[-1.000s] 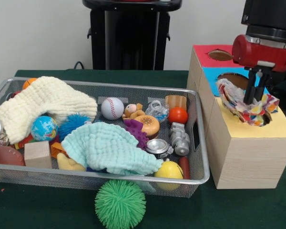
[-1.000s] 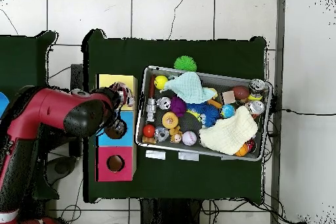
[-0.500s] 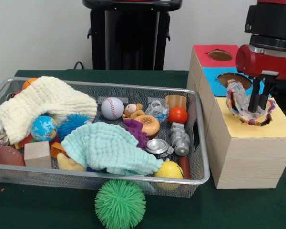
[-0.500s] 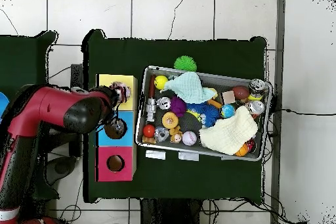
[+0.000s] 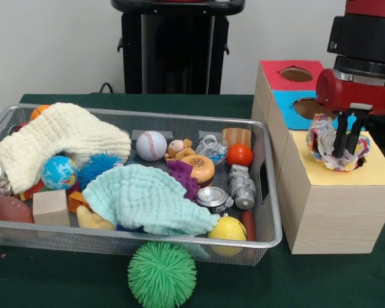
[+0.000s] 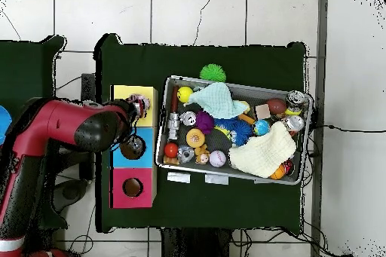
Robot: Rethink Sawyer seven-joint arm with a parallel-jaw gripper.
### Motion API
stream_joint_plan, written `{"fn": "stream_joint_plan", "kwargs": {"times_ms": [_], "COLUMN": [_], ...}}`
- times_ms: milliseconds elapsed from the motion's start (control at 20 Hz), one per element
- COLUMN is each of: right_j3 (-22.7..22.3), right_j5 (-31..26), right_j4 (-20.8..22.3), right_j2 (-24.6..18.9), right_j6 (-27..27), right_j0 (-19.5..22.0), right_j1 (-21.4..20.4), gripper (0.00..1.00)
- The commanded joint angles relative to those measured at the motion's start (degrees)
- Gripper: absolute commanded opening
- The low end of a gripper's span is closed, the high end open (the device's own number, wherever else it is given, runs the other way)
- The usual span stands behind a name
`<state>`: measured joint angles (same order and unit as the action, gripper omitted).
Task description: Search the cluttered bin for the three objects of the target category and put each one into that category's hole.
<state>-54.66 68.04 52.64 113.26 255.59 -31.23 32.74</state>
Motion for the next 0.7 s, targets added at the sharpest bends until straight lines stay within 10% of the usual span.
{"fn": "stream_joint_plan", "kwargs": {"times_ms": [50, 700], "right_j3": [4.8, 4.5], "right_j5": [-1.1, -3.0], "right_j4": [-4.3, -4.3], "right_j2": [-1.5, -1.3], "right_j6": [20.5, 20.3], "right_j0": [1.9, 1.9], "right_j1": [3.1, 3.4], "gripper": [0.00, 0.00]}}
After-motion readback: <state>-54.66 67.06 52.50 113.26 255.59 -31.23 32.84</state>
